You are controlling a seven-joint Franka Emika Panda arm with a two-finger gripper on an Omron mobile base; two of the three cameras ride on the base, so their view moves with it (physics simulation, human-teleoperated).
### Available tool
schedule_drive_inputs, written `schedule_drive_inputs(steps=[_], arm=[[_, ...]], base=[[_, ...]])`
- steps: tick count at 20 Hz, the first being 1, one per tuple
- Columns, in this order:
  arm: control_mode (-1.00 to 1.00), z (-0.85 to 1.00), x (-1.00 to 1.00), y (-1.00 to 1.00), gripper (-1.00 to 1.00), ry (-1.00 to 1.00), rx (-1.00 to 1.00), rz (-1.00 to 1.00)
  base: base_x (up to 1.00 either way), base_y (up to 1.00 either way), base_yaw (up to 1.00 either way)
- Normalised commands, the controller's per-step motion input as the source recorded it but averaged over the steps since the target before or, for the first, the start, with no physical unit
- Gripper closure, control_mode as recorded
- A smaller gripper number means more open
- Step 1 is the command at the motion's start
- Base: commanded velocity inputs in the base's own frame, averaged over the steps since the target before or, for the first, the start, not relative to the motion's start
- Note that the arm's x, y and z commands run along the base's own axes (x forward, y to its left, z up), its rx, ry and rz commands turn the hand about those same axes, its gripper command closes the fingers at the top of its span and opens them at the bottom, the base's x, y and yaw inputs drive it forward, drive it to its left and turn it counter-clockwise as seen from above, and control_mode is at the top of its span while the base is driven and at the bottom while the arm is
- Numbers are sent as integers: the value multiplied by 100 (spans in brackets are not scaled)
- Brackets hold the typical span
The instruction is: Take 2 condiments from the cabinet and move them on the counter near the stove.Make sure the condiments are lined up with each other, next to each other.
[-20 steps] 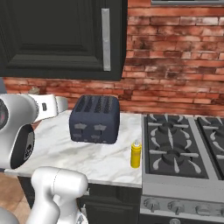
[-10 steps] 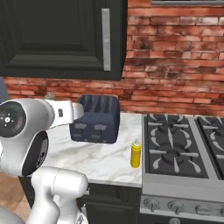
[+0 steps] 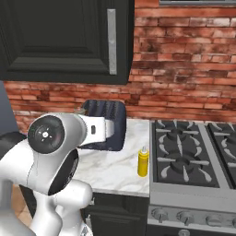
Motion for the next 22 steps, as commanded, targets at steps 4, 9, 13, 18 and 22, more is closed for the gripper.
schedule_drive_inputs(steps=[4, 9, 13, 18, 22], arm=[[-100, -43, 0, -23, 100, -10, 4, 9], [-100, -46, 0, -4, 100, -8, 0, 6], [-100, -37, -7, -4, 100, -3, 0, 5], [-100, -44, -17, -11, 100, -7, 1, 6], [-100, -46, -23, -12, 100, -23, 3, 5]], base=[[0, 0, 0], [0, 0, 0], [0, 0, 0], [0, 0, 0], [0, 0, 0]])
